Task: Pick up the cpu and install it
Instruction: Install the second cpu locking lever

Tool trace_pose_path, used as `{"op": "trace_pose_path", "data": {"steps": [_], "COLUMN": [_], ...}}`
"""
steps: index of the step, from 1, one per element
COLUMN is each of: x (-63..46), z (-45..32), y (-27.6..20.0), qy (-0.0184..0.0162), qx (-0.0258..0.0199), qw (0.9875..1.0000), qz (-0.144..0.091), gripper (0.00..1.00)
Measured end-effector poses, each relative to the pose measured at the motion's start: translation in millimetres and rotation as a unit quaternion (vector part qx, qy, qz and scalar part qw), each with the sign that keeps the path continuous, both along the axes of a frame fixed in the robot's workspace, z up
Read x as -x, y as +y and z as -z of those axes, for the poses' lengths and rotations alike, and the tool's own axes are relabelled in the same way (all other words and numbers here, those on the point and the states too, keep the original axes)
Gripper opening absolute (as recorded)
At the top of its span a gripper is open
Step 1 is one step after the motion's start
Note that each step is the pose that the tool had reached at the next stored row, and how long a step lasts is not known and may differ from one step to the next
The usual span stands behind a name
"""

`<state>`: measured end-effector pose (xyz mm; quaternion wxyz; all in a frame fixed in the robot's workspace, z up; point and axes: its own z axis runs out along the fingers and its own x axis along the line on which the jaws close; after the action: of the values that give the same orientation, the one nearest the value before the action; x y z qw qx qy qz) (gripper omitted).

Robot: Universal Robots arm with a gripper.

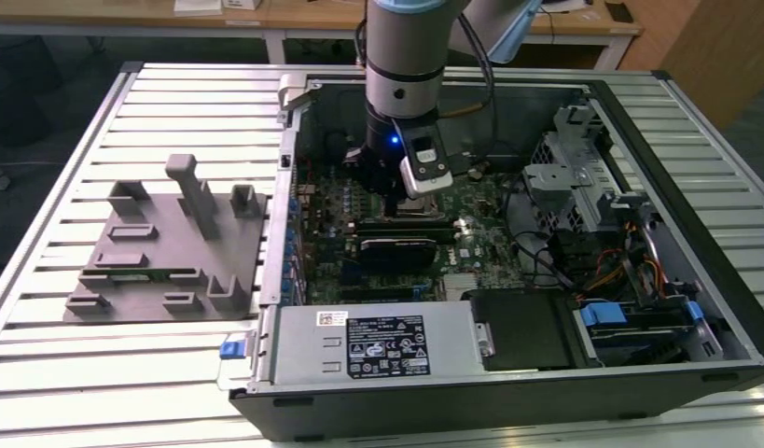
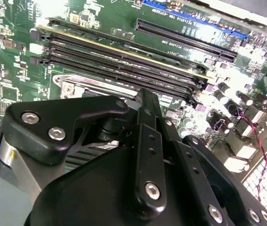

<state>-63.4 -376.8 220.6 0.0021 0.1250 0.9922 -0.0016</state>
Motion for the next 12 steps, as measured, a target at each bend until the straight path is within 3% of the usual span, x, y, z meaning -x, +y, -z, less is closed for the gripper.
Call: {"op": "trace_pose_path", "data": {"steps": [2,4,12], "x": [0.4,0.6,1.1], "z": [1.4,2.7,6.8], "y": [-1.0,-2.5,-12.3], "qy": [0.0,0.0,0.0], "qx": [-0.0008,-0.0044,-0.0251], "qw": [1.0,1.0,0.9997], "qz": [0.0,0.0,0.0], "gripper": [0.11,0.11,0.11]}}
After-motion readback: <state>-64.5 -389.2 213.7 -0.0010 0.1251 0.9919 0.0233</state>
